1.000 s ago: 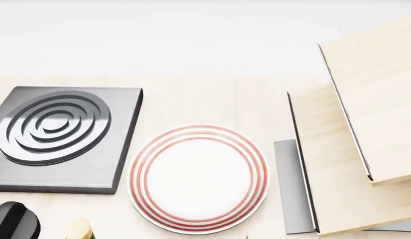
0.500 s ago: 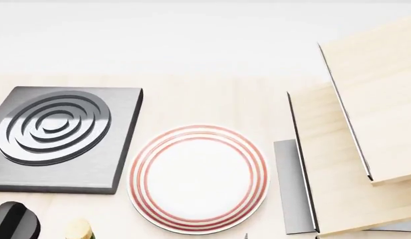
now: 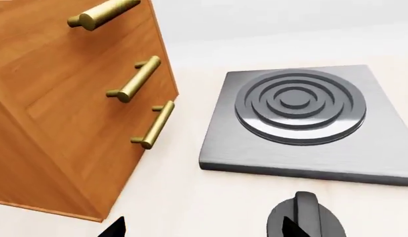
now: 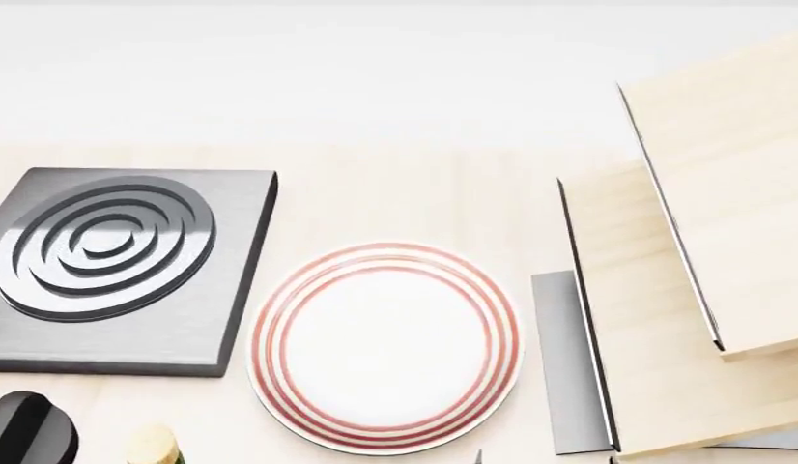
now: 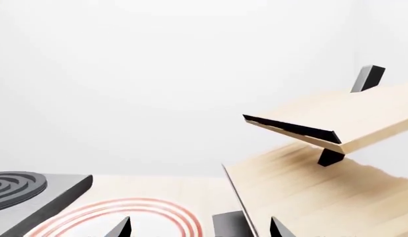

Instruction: Pick up the akita bowl and put it on the plate.

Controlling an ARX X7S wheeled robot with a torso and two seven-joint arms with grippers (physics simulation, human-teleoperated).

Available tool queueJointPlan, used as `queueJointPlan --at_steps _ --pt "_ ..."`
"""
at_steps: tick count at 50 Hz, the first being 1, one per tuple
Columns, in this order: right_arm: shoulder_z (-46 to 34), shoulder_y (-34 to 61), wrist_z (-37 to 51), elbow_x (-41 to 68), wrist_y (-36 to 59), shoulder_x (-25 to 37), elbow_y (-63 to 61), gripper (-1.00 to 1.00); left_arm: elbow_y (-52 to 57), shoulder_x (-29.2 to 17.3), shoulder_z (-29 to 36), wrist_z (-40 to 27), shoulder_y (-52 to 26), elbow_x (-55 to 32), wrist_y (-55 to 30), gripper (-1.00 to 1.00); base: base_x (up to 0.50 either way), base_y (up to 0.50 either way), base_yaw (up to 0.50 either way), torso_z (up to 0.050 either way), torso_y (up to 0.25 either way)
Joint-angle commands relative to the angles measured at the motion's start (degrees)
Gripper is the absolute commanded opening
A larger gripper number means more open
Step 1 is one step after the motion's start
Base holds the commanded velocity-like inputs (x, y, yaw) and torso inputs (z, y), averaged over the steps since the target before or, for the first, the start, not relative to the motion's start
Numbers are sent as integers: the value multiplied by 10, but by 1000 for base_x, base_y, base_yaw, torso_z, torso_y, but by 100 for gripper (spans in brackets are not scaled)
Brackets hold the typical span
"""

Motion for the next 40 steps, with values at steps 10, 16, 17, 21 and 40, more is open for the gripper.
queueJointPlan --at_steps 10,16,17,21,40 --pt "-5 20 3 6 7 -4 30 100 -54 -16 -32 -45 7 -133 -71 100 0 0 0 0 2" --pt "-7 25 3 7 9 -5 38 100 -67 -21 -24 -60 9 -147 -83 100 0 0 0 0 0" --pt "-8 26 2 8 9 -5 39 100 -68 -21 -25 -62 9 -150 -83 100 0 0 0 0 0" --pt "-8 28 2 10 11 -4 41 100 -74 -25 -25 -75 10 -166 -91 100 0 0 0 0 0" --pt "-14 36 5 12 13 -4 52 100 -118 -48 -14 -135 11 -235 -113 100 0 0 0 0 0"
